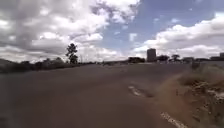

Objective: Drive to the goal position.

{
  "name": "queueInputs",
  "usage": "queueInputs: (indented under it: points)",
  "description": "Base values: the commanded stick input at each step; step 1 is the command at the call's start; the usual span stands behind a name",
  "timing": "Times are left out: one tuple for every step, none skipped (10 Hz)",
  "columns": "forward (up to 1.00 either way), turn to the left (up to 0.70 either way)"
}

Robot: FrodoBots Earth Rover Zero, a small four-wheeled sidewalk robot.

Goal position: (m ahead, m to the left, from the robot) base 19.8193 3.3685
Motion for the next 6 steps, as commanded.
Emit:
queueInputs:
  points:
    - [0.70,0.00]
    - [0.70,0.00]
    - [0.70,0.00]
    - [0.70,0.00]
    - [0.70,0.00]
    - [0.70,0.00]
